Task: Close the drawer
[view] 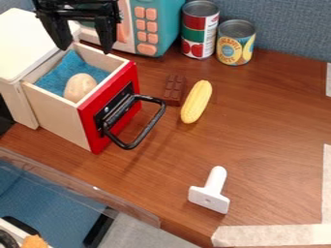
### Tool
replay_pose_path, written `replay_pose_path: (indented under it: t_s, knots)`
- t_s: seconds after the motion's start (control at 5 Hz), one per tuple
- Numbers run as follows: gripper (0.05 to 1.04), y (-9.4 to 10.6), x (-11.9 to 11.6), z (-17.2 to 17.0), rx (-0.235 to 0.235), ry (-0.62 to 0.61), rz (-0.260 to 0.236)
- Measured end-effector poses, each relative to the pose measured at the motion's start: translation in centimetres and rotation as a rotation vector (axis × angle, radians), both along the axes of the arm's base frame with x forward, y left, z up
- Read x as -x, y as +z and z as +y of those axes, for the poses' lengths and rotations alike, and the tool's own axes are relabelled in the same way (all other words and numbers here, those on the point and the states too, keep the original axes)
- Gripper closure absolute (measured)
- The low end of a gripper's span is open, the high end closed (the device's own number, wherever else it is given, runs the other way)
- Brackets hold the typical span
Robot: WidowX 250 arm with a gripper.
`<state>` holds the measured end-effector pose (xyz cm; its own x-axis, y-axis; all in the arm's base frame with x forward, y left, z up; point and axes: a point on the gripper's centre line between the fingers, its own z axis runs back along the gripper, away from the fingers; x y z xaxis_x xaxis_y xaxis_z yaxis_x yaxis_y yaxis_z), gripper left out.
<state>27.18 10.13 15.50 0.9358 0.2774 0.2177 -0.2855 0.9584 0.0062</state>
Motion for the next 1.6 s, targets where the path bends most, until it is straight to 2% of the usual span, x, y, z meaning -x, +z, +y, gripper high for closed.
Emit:
replay_pose_path:
  t_s: [0.2,0.6,0.8,1.0,1.4,1.6]
  knots:
    - [0.084,-0.8,0.0,-0.2,0.009,-0.009,0.025]
    - [0.085,-2.8,-1.3,-5.1,-0.035,-0.29,0.042]
    - [0.085,-3.6,-1.6,-7.5,-0.055,-0.499,0.019]
    - [0.085,-3.7,-1.9,-9.0,-0.048,-0.758,-0.063]
    - [0.085,-4.0,-1.8,-10.4,-0.056,-1.253,-0.188]
    - [0.085,-5.1,-1.1,-10.7,-0.071,-1.405,-0.184]
